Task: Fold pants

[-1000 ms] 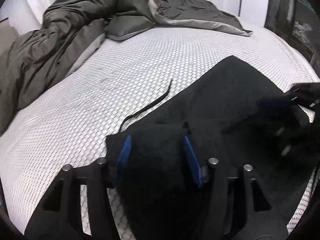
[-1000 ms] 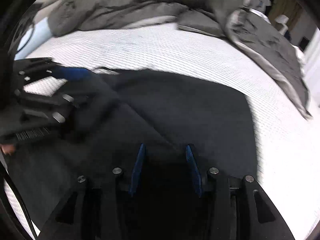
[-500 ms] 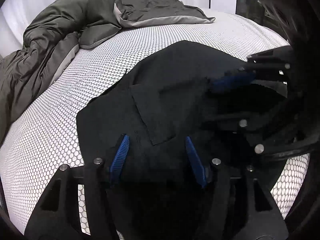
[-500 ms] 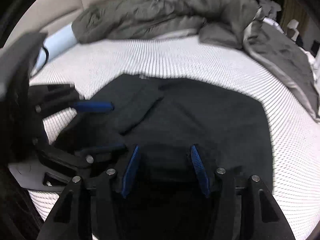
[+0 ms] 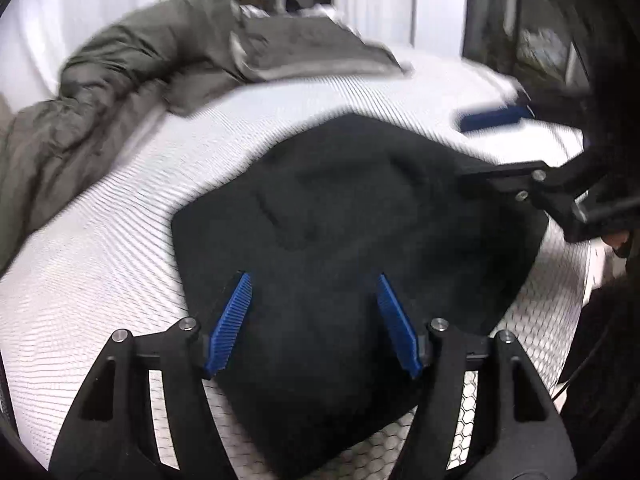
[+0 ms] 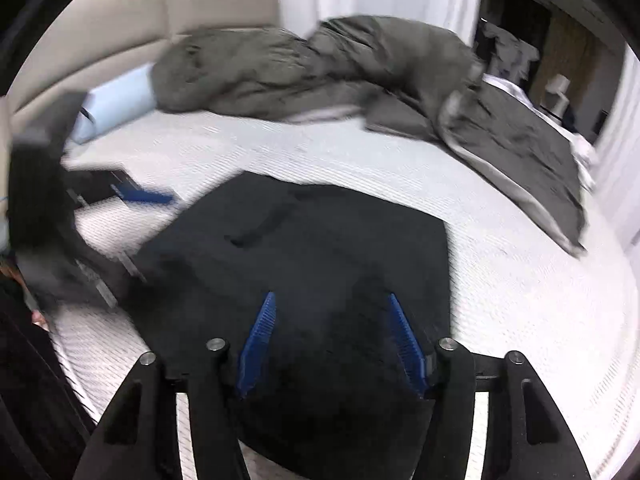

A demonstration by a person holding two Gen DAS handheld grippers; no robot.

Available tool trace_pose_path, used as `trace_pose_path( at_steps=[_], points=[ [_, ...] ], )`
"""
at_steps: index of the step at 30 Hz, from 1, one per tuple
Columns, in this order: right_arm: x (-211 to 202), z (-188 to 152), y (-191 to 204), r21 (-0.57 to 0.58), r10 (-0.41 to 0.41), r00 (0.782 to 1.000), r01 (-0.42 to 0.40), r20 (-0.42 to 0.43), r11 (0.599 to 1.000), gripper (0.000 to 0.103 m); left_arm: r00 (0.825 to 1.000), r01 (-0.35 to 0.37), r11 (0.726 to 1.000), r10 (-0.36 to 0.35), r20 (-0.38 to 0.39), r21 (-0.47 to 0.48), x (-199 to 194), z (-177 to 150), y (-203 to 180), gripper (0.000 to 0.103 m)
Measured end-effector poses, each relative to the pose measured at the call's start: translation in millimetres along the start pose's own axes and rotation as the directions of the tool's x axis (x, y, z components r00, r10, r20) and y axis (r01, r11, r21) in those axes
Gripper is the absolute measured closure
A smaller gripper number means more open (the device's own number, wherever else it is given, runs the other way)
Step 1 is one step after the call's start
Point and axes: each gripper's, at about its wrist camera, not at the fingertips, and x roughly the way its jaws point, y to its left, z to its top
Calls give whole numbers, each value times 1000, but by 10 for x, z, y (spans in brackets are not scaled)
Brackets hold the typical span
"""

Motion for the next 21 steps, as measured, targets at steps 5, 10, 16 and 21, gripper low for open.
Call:
trace_pose_path(
  at_steps=[5,10,16,21],
  points=[
    [752,-111,292,-29,33,983,-38,-179,999,36,999,-6,998,9,-46,67,171,-108,-27,36],
    [545,-401,35,-23,-3,989,0,-147,1000,40,996,-74,997,74,-46,-4,-4,-300,253,30],
    [-26,-731,-314,164,-45,999,48,-21,985,33,990,-42,999,45,133,-22,-553,-412,110,33],
    [-64,-530,-103,140,108,993,-115,56,983,34,1000,-12,992,10,18,123,-212,-425,-292,32]
  ],
)
